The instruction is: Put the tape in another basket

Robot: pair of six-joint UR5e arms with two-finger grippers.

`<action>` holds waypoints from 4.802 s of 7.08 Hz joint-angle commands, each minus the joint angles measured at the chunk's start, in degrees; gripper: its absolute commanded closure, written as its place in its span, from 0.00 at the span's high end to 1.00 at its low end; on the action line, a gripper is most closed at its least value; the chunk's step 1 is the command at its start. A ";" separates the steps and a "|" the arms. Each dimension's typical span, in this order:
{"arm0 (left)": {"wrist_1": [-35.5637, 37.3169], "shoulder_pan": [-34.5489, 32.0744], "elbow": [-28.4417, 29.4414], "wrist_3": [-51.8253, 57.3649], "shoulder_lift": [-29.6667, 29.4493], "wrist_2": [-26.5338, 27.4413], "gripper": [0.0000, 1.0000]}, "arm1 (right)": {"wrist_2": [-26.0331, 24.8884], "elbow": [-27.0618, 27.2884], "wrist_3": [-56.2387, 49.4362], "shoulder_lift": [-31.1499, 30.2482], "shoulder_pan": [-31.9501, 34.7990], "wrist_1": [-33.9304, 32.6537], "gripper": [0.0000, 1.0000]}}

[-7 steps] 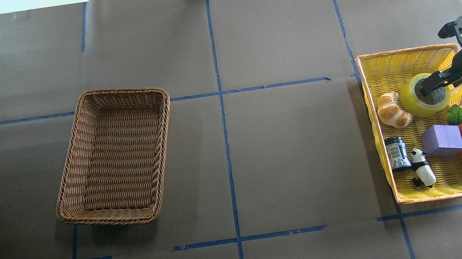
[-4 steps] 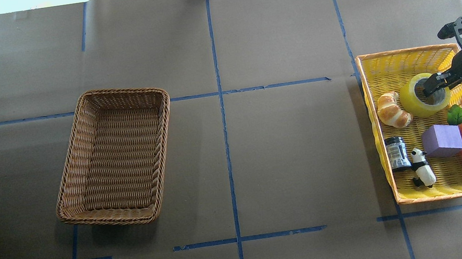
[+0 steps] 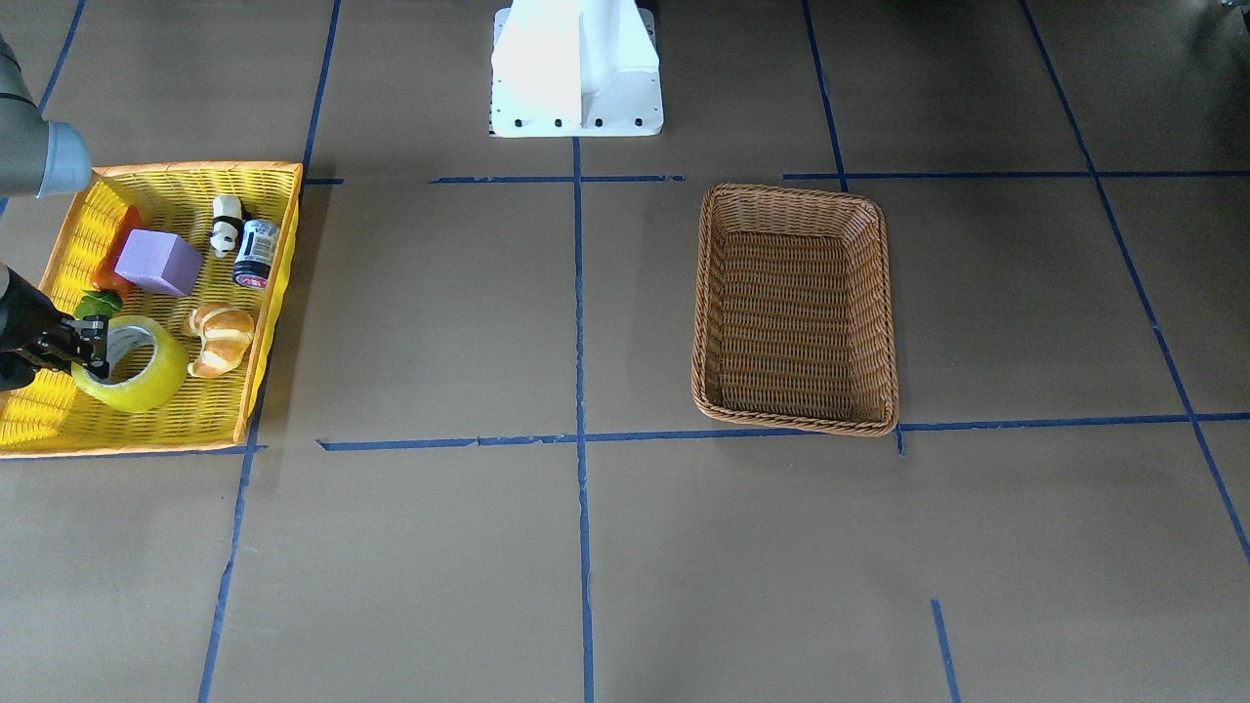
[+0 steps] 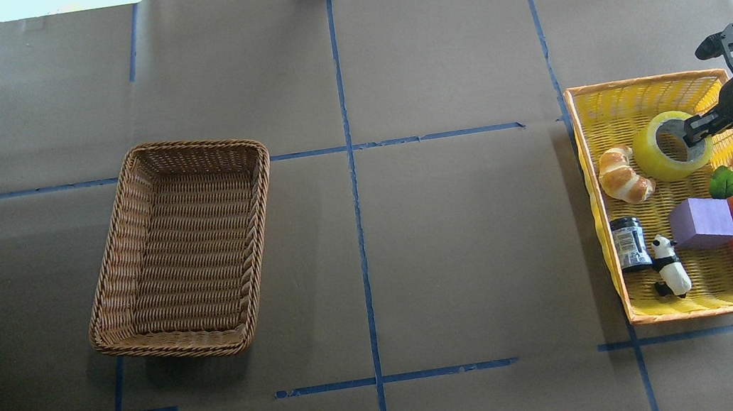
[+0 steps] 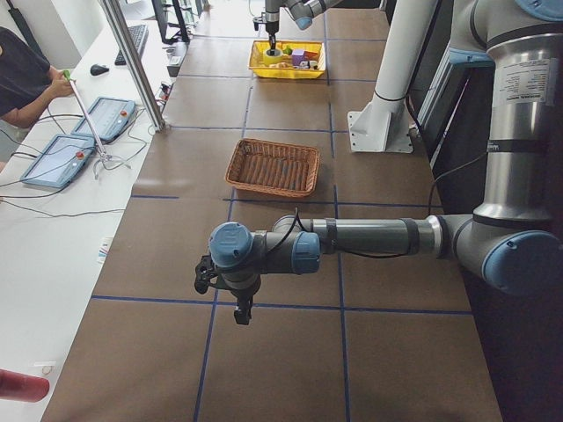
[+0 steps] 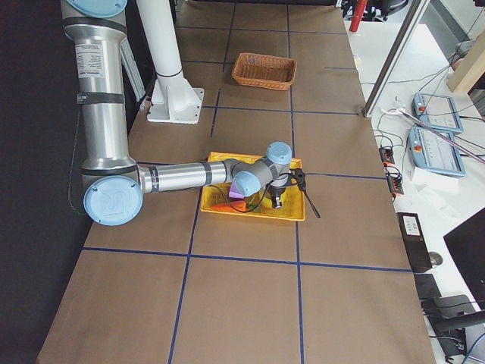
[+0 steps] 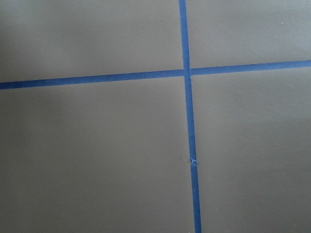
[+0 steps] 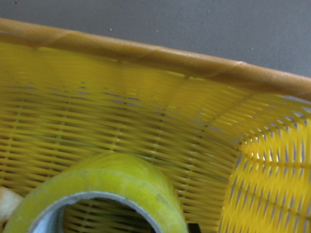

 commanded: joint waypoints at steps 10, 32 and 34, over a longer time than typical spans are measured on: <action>-14.43 15.07 -16.22 -39.68 -0.69 -4.93 1.00 | 8.53 15.64 44.89 3.41 0.21 20.18 0.01; -106.26 60.10 -9.46 -148.15 -22.30 34.25 1.00 | -19.77 11.60 82.07 15.62 -38.74 65.96 0.03; -106.26 63.80 -9.46 -148.06 -23.27 35.85 1.00 | -19.86 11.24 82.07 16.24 -38.83 65.96 0.03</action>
